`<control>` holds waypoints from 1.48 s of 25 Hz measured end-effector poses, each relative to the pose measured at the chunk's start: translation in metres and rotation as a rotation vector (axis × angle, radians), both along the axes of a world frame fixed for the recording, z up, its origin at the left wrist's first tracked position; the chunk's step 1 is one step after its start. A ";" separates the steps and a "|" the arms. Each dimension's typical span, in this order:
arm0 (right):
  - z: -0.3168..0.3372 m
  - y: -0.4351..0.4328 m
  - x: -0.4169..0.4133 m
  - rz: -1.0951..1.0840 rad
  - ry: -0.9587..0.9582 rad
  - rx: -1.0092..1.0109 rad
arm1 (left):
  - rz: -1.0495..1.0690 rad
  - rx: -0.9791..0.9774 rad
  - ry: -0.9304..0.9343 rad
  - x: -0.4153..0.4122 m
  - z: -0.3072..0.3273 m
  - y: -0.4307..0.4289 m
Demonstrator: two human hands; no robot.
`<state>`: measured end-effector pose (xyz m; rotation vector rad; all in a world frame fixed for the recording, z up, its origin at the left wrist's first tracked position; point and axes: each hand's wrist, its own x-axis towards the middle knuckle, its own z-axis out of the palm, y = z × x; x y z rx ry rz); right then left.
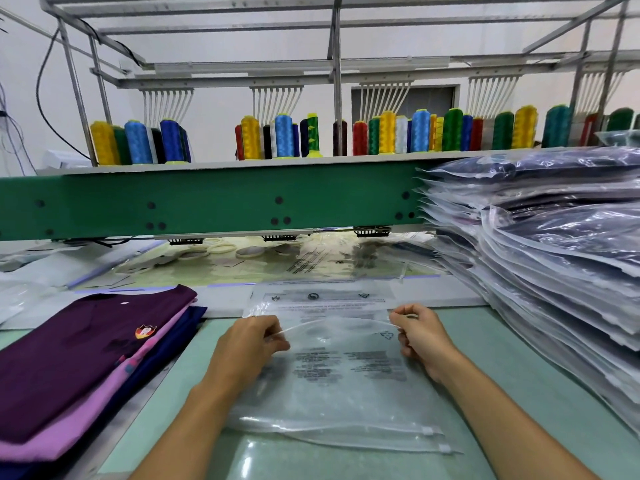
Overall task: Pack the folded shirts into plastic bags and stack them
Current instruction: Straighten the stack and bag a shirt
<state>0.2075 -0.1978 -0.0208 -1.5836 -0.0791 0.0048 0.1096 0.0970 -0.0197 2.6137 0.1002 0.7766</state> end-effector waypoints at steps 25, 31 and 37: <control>0.012 0.025 -0.029 0.055 -0.942 -0.902 | -0.240 -0.328 0.064 0.000 0.007 -0.018; 0.009 0.022 -0.020 0.066 -0.914 -1.217 | -0.195 0.015 0.029 0.000 0.009 -0.009; 0.008 0.010 -0.018 -0.104 -0.758 -1.137 | -0.013 0.088 0.074 -0.006 0.012 -0.009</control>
